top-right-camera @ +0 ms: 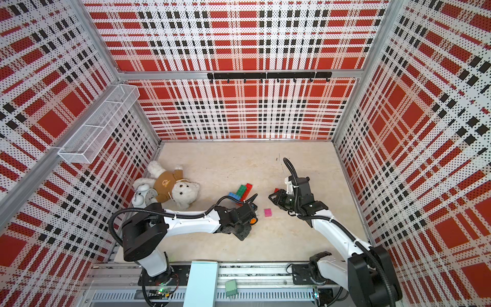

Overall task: Assemble a small pinwheel with lego
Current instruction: Pick up the lego brick from the center of the board.

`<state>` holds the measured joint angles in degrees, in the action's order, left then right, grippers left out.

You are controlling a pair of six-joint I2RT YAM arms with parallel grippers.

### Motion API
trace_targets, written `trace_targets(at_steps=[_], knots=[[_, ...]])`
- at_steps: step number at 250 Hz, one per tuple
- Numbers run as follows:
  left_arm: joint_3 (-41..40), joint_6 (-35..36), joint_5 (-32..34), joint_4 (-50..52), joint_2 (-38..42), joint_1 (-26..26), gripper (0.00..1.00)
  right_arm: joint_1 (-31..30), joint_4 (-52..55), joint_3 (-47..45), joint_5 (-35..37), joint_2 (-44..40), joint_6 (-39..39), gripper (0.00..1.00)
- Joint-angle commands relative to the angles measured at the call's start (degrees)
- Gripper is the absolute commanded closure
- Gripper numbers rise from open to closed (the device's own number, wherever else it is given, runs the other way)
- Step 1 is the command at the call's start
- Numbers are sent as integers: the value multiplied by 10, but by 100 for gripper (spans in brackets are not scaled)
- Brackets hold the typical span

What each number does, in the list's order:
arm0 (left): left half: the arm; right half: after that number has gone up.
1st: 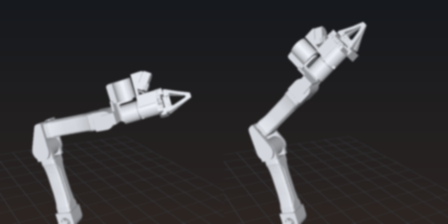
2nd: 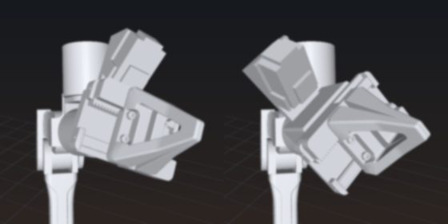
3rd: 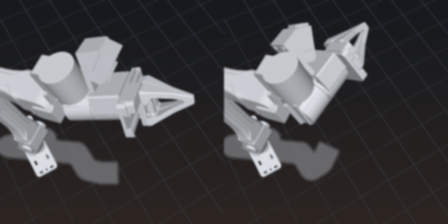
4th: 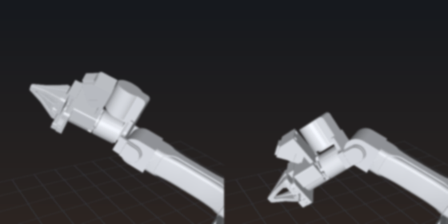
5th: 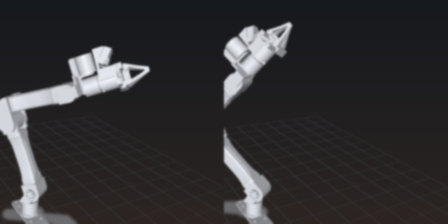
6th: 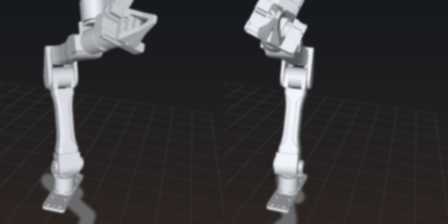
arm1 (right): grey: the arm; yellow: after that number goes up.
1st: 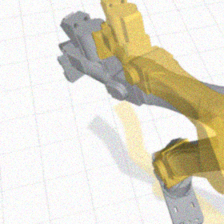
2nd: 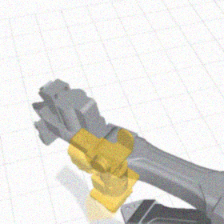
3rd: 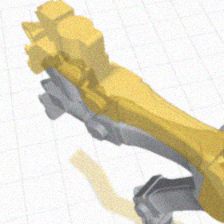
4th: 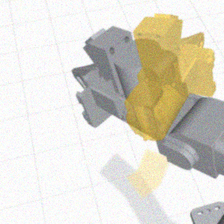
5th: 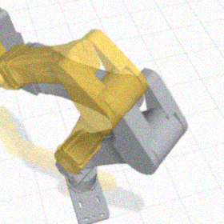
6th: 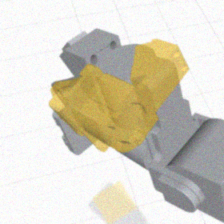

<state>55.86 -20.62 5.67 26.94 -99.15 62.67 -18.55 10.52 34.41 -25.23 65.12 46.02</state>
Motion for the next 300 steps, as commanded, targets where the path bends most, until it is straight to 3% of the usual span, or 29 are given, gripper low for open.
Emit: trace_targets(at_steps=[1,26,48,133,177,232,265,300], knots=[[3,-7,14,-8,4,3,57,1,-17,-2,-2,-1,1,68],[6,-7,14,-12,2,3,47,2,-15,0,0,-2,0,68],[12,-6,15,-12,-2,3,47,2,-15,0,1,-2,-1,68],[21,-6,15,-15,-12,3,62,2,-23,2,-2,13,-3,68],[14,-19,27,-5,37,-2,71,1,-45,14,-14,43,-9,67],[-22,-28,-25,10,145,-84,76,-11,-119,37,-37,116,-6,70],[-27,-13,-53,34,164,-141,77,-20,-166,59,-50,166,4,72],[-16,-8,-58,50,154,-152,78,-29,-204,76,-56,205,17,74]])
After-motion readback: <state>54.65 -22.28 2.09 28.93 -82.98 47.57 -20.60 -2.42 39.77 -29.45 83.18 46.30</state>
